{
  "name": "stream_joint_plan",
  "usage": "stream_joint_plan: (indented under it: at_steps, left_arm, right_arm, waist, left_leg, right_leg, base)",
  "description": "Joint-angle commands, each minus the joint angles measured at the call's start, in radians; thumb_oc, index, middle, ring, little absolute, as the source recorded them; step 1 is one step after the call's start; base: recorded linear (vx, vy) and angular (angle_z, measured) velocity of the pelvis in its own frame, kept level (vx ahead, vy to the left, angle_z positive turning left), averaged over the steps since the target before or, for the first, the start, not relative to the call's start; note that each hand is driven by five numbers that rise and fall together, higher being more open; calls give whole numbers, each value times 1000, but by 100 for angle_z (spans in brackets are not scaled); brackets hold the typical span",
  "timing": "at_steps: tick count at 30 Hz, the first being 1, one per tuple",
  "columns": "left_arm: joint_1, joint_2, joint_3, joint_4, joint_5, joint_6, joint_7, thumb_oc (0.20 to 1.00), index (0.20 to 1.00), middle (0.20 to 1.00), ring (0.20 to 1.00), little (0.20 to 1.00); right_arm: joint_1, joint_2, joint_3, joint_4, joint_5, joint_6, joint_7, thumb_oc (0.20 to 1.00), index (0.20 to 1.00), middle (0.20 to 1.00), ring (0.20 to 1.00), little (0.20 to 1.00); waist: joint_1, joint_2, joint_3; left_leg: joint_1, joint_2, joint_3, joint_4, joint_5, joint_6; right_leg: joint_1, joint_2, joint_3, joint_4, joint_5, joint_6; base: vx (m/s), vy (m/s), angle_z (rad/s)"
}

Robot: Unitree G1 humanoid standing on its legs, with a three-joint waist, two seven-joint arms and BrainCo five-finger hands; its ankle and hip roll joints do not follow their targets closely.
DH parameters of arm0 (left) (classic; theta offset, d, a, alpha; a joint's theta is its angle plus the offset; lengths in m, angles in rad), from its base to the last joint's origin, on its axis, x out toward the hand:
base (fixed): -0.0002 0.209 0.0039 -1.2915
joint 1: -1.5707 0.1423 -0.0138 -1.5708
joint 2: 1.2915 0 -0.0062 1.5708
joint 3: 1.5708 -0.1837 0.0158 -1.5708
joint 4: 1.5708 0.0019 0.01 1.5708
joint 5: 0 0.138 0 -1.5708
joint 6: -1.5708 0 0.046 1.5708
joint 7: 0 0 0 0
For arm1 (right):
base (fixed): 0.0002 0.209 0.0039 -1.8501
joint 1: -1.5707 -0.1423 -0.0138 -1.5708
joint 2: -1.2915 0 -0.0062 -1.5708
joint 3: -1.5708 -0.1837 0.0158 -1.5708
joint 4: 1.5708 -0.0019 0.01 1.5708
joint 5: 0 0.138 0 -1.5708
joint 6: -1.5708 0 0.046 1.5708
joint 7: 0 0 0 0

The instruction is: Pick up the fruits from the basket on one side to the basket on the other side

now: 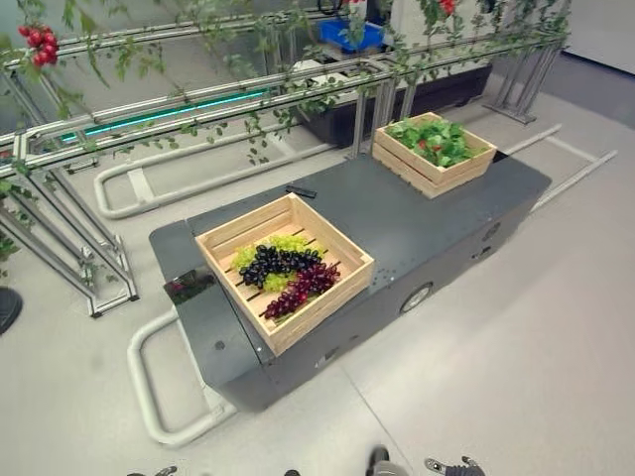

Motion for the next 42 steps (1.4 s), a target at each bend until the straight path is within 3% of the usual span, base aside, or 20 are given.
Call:
stream_joint_plan:
  at_steps: [1,4,8,10,13,16,17,19,22,25,26,29,30,31,33,36,37,39,40,42]
  left_arm:
    - [-1,0,1,-10,37,-20,10,1000,1000,1000,1000,1000]
    - [13,-8,-6,-25,41,-24,12,1000,1000,1000,1000,1000]
    - [18,-27,-23,-20,49,-21,23,1000,1000,1000,1000,1000]
    - [13,-33,-27,-30,48,-19,29,1000,1000,1000,1000,1000]
    - [-14,-48,-36,-61,28,-24,64,1000,1000,1000,1000,1000]
    - [-28,-59,-53,-63,37,-22,81,1000,1000,1000,1000,1000]
    - [-20,-66,-67,-60,53,-20,82,1000,1000,1000,1000,1000]
    - [-11,-70,-75,-55,65,-17,80,1000,1000,1000,1000,1000]
    - [-8,-64,-78,-69,73,-15,80,1000,1000,1000,1000,1000]
    - [3,-51,-65,-67,76,-12,79,1000,1000,1000,1000,1000]
    - [3,-42,-56,-73,67,-9,81,1000,1000,1000,1000,1000]
    - [-27,-6,-44,-106,37,-22,89,1000,1000,1000,1000,1000]
    - [-37,0,-30,-132,3,-38,95,1000,1000,1000,1000,1000]
    - [-37,0,-30,-132,3,-38,95,1000,1000,1000,1000,1000]
    - [-45,10,-6,-168,-45,-64,103,1000,1000,1000,1000,1000]
    - [-26,11,14,-240,-89,-85,104,1000,1000,1000,1000,1000]
    - [0,11,69,-384,-174,-131,142,1000,1000,1000,1000,1000]
    - [20,10,93,-447,-207,-151,150,1000,1000,1000,1000,1000]
    - [69,30,139,-634,-241,-186,163,1000,1000,1000,1000,1000]
    - [92,62,191,-770,-217,-202,191,1000,1000,1000,1000,1000]
  right_arm:
    - [-32,-25,-26,-10,51,-31,-28,1000,1000,1000,1000,1000]
    - [1,-27,-41,-35,70,-42,-26,1000,1000,1000,1000,1000]
    - [7,-35,-42,-51,72,-53,-28,1000,1000,1000,1000,1000]
    - [7,-36,-25,-76,65,-57,-27,1000,1000,1000,1000,1000]
    - [-2,-44,-20,-107,74,-66,-45,1000,1000,1000,1000,1000]
    - [-5,-47,-31,-95,80,-62,-56,1000,1000,1000,1000,1000]
    - [-4,-47,-28,-89,73,-61,-57,1000,1000,1000,1000,1000]
    - [-2,-50,-22,-89,62,-65,-57,1000,1000,1000,1000,1000]
    - [16,-53,-36,-87,68,-70,-62,1000,1000,1000,1000,1000]
    - [29,-46,-34,-85,58,-61,-56,1000,1000,1000,1000,1000]
    - [24,-44,-41,-92,63,-64,-55,1000,1000,1000,1000,1000]
    - [-19,-38,-51,-141,96,-74,-62,1000,1000,1000,1000,1000]
    - [-37,-38,-54,-170,102,-80,-71,1000,1000,1000,1000,1000]
    - [-37,-38,-54,-170,102,-79,-72,1000,1000,1000,1000,1000]
    - [-35,-43,-64,-223,116,-100,-101,1000,1000,1000,1000,1000]
    - [-6,-44,-77,-311,111,-119,-115,1000,1000,1000,1000,1000]
    - [25,-66,-94,-454,74,-154,-145,1000,1000,1000,1000,1000]
    - [34,-77,-110,-503,60,-162,-153,1000,1000,1000,1000,1000]
    - [48,-102,-141,-610,21,-178,-176,1000,1000,1000,1000,1000]
    - [56,-114,-177,-713,-1,-199,-193,1000,1000,1000,1000,1000]
  waist:
    - [-32,17,29]
    - [-38,16,14]
    - [-52,49,-14]
    - [-57,44,2]
    - [-38,15,61]
    - [-27,3,67]
    - [-13,12,55]
    - [-7,29,42]
    - [-7,34,40]
    - [9,37,18]
    - [16,35,28]
    - [6,39,85]
    - [0,35,97]
    - [-1,36,100]
    - [-22,22,113]
    - [-16,17,102]
    - [-13,19,97]
    - [-7,25,97]
    - [-3,33,94]
    - [-3,38,93]
  left_leg:
    - [70,-9,-86,1,-105,-26]
    - [88,-11,-130,1,-117,-31]
    - [90,34,-178,1,-106,-71]
    - [47,33,-150,159,-126,-96]
    - [-116,8,-86,381,-98,-129]
    - [-188,48,-16,358,-102,-117]
    - [-183,95,9,235,-49,-121]
    - [-218,139,35,142,38,-140]
    - [-259,200,144,98,96,-165]
    - [-214,160,79,112,68,-138]
    - [-202,148,79,117,51,-116]
    - [-168,145,130,115,28,-86]
    - [-130,131,148,85,15,-93]
    - [-124,133,147,81,15,-94]
    - [-88,109,118,57,1,-100]
    - [-94,100,101,66,-2,-96]
    - [-109,95,81,65,4,-100]
    - [-111,99,79,66,5,-105]
    - [-125,104,67,69,12,-109]
    - [-135,105,50,70,13,-111]
  right_leg:
    - [11,87,113,-90,180,5]
    - [59,92,118,-72,164,-10]
    - [92,110,63,-38,97,-49]
    - [122,100,39,-36,72,-66]
    - [172,76,12,-40,50,-88]
    - [216,53,-11,-62,39,-85]
    - [256,58,-21,-102,37,-72]
    - [285,71,-17,-126,22,-67]
    - [342,61,-24,-138,-14,-65]
    - [345,45,-7,-78,-39,-46]
    - [297,31,-8,71,-41,-33]
    - [115,-23,-35,304,76,26]
    - [50,-50,-56,171,85,17]
    - [59,-47,-58,165,85,17]
    - [52,-11,-15,-30,122,15]
    - [100,-8,5,-40,115,13]
    - [126,6,5,-74,109,-7]
    - [137,5,-21,-83,107,-8]
    - [143,6,-42,-87,106,-12]
    - [149,12,-43,-95,99,-18]
  base:
    - [296,-70,66]
    - [199,-138,93]
    - [223,-241,79]
    - [159,-248,71]
    - [39,-190,52]
    - [147,-44,30]
    - [250,42,28]
    - [303,91,8]
    - [240,100,-10]
    - [271,247,-22]
    - [130,304,-39]
    - [18,260,-48]
    - [125,168,-50]
    - [187,41,-31]
    - [174,-33,-15]
    - [101,-30,28]
    - [7,-66,52]
    - [18,-80,65]
    - [40,-102,53]
    - [44,-67,21]
